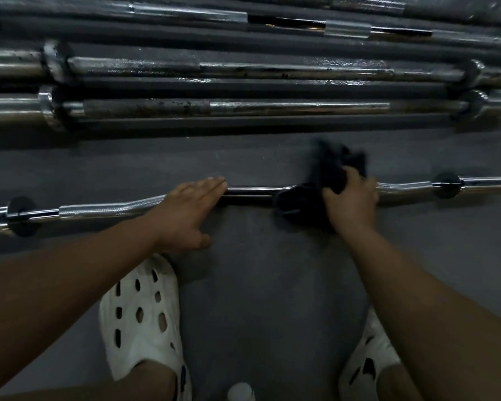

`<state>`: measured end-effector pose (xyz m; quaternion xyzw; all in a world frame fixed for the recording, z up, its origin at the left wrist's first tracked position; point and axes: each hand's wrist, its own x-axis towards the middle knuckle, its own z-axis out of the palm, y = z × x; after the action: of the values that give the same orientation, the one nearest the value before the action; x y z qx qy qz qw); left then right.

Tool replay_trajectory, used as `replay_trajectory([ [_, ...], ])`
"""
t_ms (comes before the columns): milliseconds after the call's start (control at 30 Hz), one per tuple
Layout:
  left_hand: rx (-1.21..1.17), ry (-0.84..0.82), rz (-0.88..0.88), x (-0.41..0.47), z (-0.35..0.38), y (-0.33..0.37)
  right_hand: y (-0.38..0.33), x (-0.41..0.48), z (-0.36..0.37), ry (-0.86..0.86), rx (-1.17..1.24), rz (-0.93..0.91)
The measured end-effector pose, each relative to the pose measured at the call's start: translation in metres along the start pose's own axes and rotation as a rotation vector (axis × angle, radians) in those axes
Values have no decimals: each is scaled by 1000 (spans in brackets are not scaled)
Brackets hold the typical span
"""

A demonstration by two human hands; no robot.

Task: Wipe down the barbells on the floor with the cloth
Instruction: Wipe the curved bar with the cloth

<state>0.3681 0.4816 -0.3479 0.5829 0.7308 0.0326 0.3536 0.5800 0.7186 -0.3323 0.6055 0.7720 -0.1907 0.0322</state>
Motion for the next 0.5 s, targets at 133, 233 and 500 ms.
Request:
replay_trajectory([
  [133,39,7,-2,1,0,3,-43,-54,24,-146,-50,-315],
  [233,35,20,13,0,-4,3,-65,-61,19,-421,-107,-743],
  [500,-8,12,15,1,1,-1,-3,-30,21,50,84,26],
])
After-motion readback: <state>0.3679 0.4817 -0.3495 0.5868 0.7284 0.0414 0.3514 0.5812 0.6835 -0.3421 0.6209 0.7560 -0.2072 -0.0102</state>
